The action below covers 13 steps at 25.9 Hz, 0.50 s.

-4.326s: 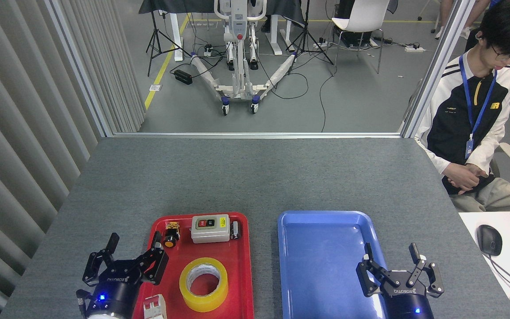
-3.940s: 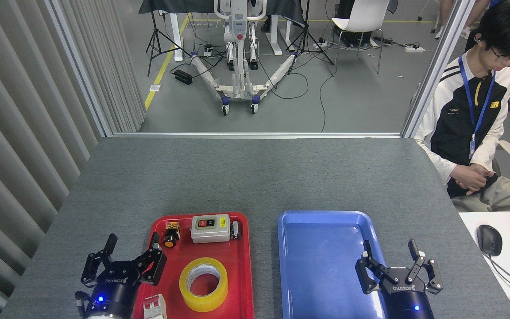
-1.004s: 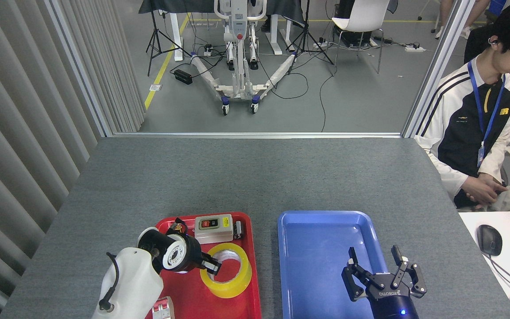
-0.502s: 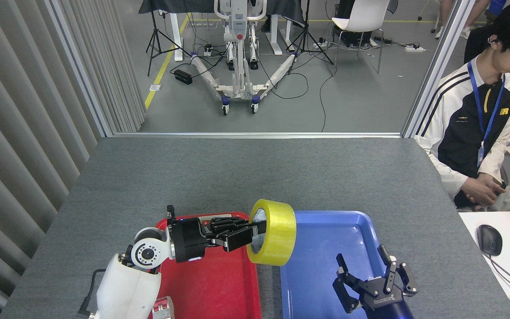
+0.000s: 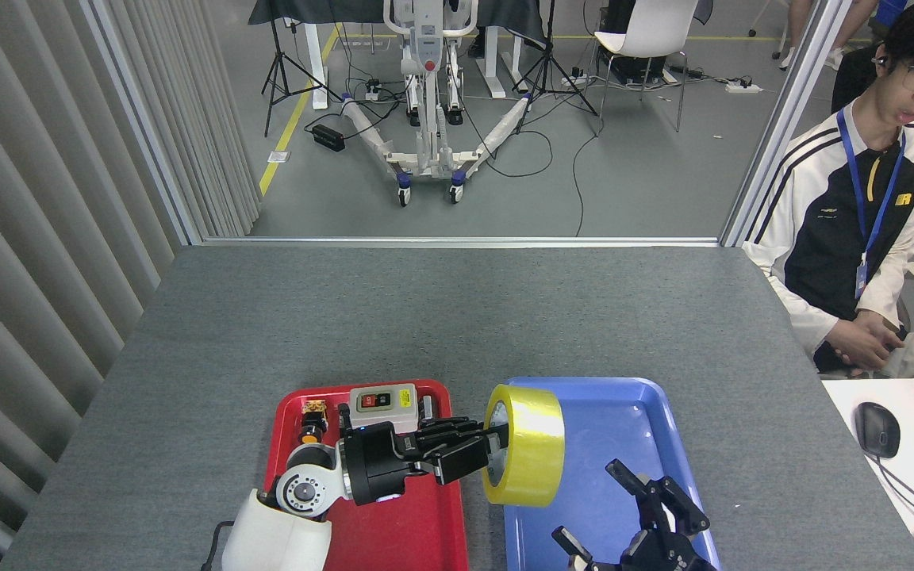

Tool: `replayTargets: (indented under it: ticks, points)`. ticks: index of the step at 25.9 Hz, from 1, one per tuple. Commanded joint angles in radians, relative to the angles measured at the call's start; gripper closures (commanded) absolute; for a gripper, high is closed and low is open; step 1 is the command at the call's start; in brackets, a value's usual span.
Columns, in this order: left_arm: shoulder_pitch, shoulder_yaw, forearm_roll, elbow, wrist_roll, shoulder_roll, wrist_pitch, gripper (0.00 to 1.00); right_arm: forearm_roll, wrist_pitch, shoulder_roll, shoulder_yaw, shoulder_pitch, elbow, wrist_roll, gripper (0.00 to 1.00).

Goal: Place and move tape with both arms
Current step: 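Grasp the tape roll with the right gripper from the left gripper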

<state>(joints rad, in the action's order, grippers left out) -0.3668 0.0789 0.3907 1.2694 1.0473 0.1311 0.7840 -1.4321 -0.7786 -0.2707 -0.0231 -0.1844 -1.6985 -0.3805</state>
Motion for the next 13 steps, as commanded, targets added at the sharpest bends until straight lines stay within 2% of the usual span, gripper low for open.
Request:
replayTargets:
  ticks: [1,4,5,6,8,10,11,13]
  points:
    - [0.012,0.050,0.008,-0.007,-0.003,0.001,0.001,1.00,0.001,-0.007,0.005,-0.017,-0.012,-0.015,0.000,0.01]
    - [0.023,0.088,0.008,-0.007,-0.004,0.001,0.001,1.00,-0.004,-0.007,0.016,-0.041,-0.007,-0.013,0.002,0.02]
    - [0.025,0.090,0.008,-0.005,-0.003,0.001,0.001,1.00,-0.008,-0.007,0.028,-0.054,-0.004,-0.010,0.002,0.08]
    - [0.034,0.090,0.008,-0.002,-0.003,0.001,0.001,1.00,-0.008,-0.007,0.036,-0.063,-0.004,-0.009,0.002,0.17]
    - [0.045,0.088,0.010,-0.009,-0.003,0.001,0.001,1.00,-0.017,-0.007,0.039,-0.069,-0.004,-0.009,0.002,0.46]
    - [0.045,0.088,0.011,-0.019,-0.004,0.001,0.001,1.00,-0.036,-0.007,0.039,-0.074,-0.009,-0.009,0.003,0.69]
    - [0.045,0.090,0.011,-0.018,-0.004,0.001,0.001,1.00,-0.042,-0.007,0.039,-0.078,-0.010,-0.007,0.002,0.79]
    - [0.045,0.090,0.010,-0.021,-0.010,0.001,0.001,1.00,-0.042,-0.007,0.039,-0.080,-0.015,-0.007,0.002,0.90]
